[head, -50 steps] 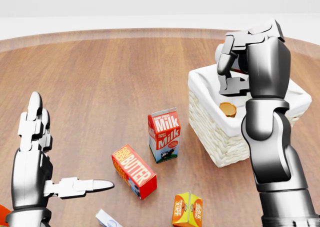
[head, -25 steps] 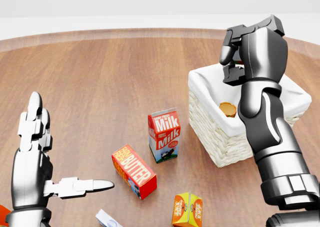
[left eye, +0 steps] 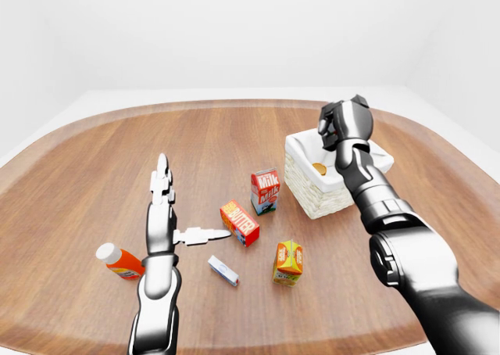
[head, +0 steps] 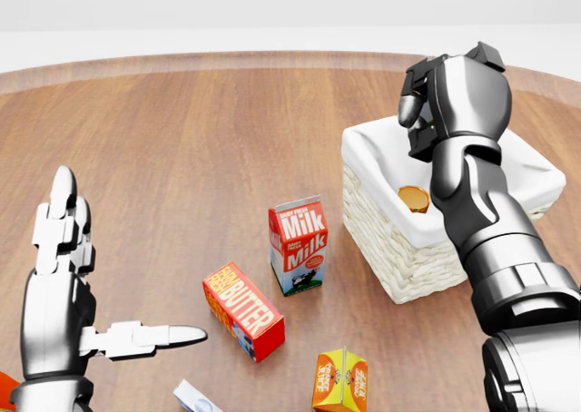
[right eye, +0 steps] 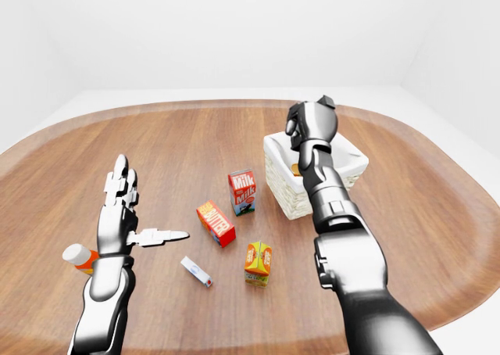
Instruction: Pick up the alphabet soup and the tomato sauce, and put them in the basket.
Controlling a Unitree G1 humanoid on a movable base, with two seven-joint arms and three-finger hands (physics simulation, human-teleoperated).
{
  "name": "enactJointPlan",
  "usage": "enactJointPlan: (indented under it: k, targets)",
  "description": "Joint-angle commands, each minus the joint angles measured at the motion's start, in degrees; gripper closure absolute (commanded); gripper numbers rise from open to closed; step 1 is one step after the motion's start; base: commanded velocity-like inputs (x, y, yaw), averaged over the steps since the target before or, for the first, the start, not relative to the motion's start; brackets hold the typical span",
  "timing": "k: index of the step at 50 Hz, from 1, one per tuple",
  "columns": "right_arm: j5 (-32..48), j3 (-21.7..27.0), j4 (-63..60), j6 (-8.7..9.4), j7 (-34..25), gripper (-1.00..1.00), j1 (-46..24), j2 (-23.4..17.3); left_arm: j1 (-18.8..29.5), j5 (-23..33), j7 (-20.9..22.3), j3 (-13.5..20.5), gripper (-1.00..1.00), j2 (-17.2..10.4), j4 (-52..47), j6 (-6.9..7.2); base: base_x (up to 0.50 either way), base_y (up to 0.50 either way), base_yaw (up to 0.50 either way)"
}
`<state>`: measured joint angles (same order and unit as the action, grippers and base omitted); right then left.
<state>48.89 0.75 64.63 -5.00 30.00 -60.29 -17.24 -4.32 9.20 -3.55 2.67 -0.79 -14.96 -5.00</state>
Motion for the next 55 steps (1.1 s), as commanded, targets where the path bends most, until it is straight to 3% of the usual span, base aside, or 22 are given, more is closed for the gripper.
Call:
enactJointPlan:
  k: [1, 25, 55]
  targets:
    - [1.1, -1.3, 5.4, 0.00, 0.0, 1.00, -3.2, 0.2, -0.1, 0.0, 0.1, 0.0, -1.00, 0.0, -0.3, 0.00, 0.00, 0.00, 0.00]
    - [16.6, -4.4, 8.9, 0.00, 0.0, 1.00, -4.1, -0.9, -0.2, 0.0, 0.1, -0.1, -1.00, 0.1, -0.3, 0.00, 0.00, 0.00, 0.00]
    - [17.0, -3.2, 10.5, 0.00, 0.0, 1.00, -0.8, -0.8, -0.1, -0.2, 0.1, 0.0, -1.00, 0.0, -0.6, 0.00, 0.00, 0.00, 0.00]
